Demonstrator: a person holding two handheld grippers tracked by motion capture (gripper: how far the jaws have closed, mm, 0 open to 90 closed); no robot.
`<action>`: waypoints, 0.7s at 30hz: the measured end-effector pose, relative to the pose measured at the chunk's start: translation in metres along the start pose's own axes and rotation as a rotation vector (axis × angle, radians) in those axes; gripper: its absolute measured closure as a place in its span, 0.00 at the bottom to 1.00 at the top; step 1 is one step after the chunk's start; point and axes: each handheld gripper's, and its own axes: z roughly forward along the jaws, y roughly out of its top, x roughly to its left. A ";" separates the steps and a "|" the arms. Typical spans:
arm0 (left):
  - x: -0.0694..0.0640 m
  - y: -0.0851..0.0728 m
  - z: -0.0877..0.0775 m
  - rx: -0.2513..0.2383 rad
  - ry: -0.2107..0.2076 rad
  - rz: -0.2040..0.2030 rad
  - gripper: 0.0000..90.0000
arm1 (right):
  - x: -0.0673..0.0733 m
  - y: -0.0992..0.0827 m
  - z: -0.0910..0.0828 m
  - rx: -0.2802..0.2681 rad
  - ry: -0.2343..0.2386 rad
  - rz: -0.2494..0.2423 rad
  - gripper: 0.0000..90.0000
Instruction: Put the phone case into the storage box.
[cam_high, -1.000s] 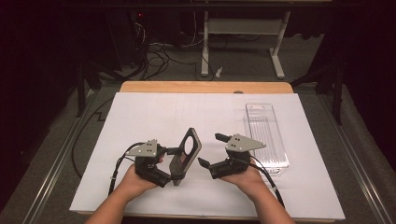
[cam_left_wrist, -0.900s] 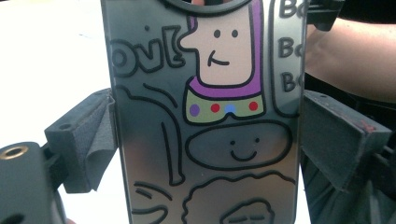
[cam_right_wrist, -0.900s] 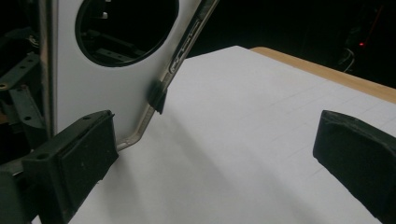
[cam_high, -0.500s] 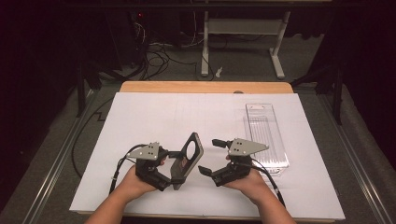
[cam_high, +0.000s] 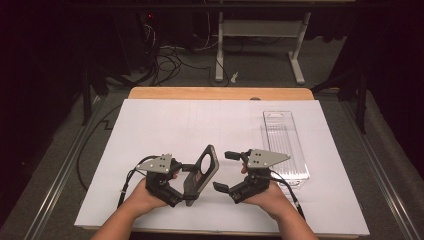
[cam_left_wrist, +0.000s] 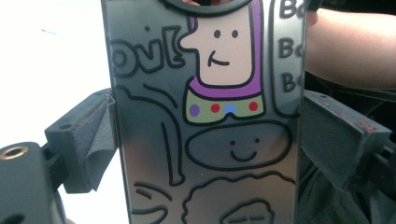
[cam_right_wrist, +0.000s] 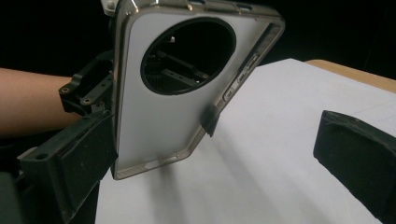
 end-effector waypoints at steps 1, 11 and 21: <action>0.000 0.000 0.000 0.003 -0.002 0.003 0.14 | 0.000 0.000 0.000 -0.002 0.005 0.000 0.00; -0.001 0.000 0.002 0.004 -0.027 0.003 0.14 | 0.001 0.003 -0.003 -0.040 0.061 0.016 0.00; -0.001 -0.001 0.003 0.013 -0.041 -0.001 0.14 | 0.002 0.007 -0.005 -0.084 0.102 0.024 0.00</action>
